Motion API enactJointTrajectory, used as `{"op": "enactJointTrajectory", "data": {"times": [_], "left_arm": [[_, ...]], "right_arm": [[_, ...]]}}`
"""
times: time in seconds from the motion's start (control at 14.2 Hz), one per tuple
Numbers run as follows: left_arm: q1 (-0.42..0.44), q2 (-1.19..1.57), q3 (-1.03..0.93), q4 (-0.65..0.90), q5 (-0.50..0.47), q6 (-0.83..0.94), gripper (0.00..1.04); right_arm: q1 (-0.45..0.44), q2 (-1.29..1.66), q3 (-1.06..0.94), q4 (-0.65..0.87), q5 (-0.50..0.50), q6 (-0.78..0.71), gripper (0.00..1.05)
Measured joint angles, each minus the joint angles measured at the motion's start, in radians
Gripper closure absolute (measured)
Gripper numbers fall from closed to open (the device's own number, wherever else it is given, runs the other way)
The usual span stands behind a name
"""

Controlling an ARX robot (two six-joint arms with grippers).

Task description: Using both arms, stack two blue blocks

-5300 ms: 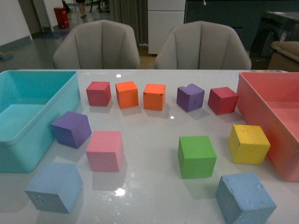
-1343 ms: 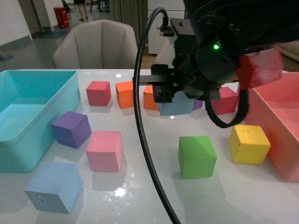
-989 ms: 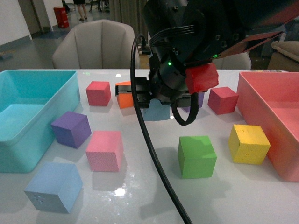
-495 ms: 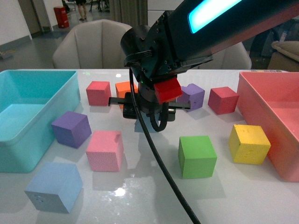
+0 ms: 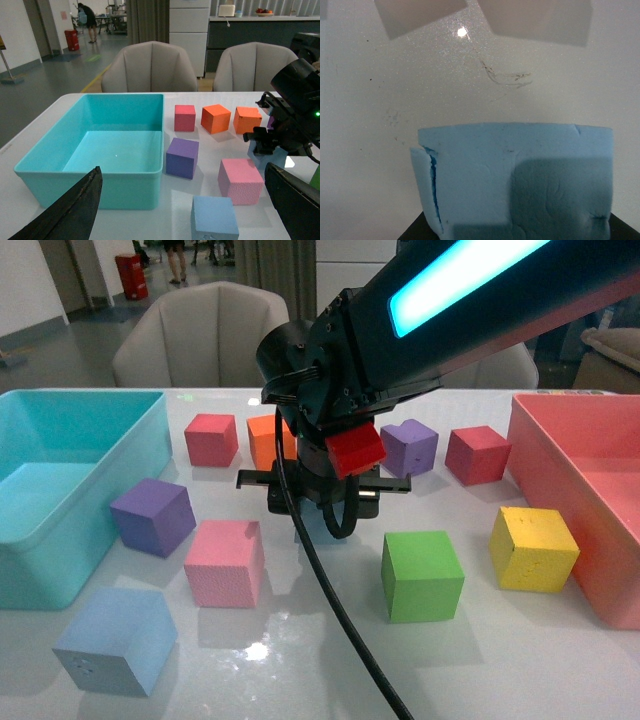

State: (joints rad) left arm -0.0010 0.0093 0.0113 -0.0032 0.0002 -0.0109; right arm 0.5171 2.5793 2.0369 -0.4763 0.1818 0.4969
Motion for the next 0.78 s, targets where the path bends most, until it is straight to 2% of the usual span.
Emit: {"op": "enactJointTrajectory", "data": {"times": [0.14,0.21,0.28,0.35,0.57,0.78], "left_arm": [[0.0,0.0,0.0,0.0,0.0,0.0,0.07],[0.0,0.0,0.0,0.0,0.0,0.0,0.07],[0.0,0.0,0.0,0.0,0.0,0.0,0.07],[0.0,0.0,0.0,0.0,0.0,0.0,0.07],[0.0,0.0,0.0,0.0,0.0,0.0,0.07],[0.0,0.0,0.0,0.0,0.0,0.0,0.07]], "right_arm": [[0.0,0.0,0.0,0.003,0.0,0.001,0.61],[0.0,0.004,0.002,0.0,0.0,0.001,0.41],[-0.001,0.005,0.002,0.012,-0.003,0.001,0.15],[-0.002,-0.003,-0.008,0.043,-0.012,0.0,0.08],[-0.006,-0.126,-0.103,0.101,-0.019,0.0,0.06],[-0.014,-0.332,-0.292,0.264,-0.031,0.0,0.06]]}}
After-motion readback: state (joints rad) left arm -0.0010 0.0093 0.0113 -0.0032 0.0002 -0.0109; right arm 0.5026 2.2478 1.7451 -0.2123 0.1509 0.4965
